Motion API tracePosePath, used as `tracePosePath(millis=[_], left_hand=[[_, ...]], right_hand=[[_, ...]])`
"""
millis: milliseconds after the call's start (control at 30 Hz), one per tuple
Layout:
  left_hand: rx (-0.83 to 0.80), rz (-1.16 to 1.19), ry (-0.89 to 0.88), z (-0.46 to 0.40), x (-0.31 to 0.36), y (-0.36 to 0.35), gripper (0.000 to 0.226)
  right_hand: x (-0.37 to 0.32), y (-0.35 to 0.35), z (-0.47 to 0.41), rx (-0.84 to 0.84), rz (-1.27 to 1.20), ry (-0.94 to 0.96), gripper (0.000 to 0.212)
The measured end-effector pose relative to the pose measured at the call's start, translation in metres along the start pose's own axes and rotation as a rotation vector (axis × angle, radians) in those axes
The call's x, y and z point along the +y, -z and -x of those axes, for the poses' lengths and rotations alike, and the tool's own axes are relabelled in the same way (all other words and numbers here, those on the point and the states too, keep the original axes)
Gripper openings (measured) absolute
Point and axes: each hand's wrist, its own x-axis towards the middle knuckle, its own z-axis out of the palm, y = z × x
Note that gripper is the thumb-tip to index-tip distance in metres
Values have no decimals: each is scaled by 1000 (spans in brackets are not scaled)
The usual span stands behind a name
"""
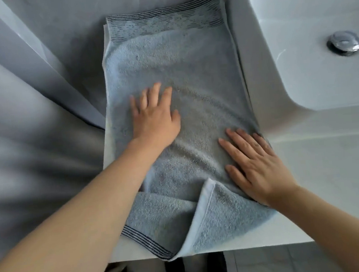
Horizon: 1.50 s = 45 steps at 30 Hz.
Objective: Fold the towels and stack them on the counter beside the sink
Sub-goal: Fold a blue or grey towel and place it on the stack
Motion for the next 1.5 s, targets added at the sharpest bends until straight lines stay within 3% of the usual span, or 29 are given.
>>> tracePosePath(millis=[100,167,233,333,433,533,633,733,833,933,1000,1100,1200,1233,1267,1333,1400,1433,1500], left_hand=[[110,232,-189,86,11,17,34],[11,261,-282,137,7,25,24],[-227,184,-284,166,-7,30,35],[-528,96,-295,180,-28,28,76],[-576,-67,-366,181,-29,23,101],[-464,-109,-377,183,-25,23,96],[-263,-58,-401,201,-35,29,86],[-318,-217,-406,225,-45,33,87],[-355,-347,-394,240,-42,36,64],[-209,-321,-462,249,-38,42,35],[-212,-308,-470,260,-31,49,25],[-459,-309,-407,275,-15,55,24],[-861,-232,-321,267,-6,60,31],[-890,-141,-263,259,-7,60,32],[-820,-29,-215,248,-9,60,29],[-436,94,-193,218,-15,51,24],[-91,52,-184,191,-21,32,40],[-42,21,-136,182,-25,22,50],[-99,-31,-25,175,-37,-2,62]], right_hand=[[0,-4,-3,20,-8,1,59],[2,-6,-2,16,-32,-1,58],[-1,-2,0,18,-69,-19,59],[-13,14,-3,33,-232,-79,64],[-42,33,4,-55,-303,95,75],[-67,37,17,-325,-98,212,89],[-79,45,21,-293,-46,183,56],[-79,63,28,-178,-266,189,18],[-78,80,44,-370,-262,149,31],[-78,91,66,-601,-136,34,23],[-80,103,77,-757,-68,-33,17],[-88,119,87,-1073,47,-136,25],[-89,121,82,-1272,218,-197,40],[-88,119,77,-1218,214,-214,44],[-86,115,70,-1080,160,-230,45],[-80,97,51,-671,-1,-203,45],[-81,67,35,-304,-92,-140,49],[-80,51,29,-192,-109,-143,53],[-70,22,26,-160,-84,-214,62]])
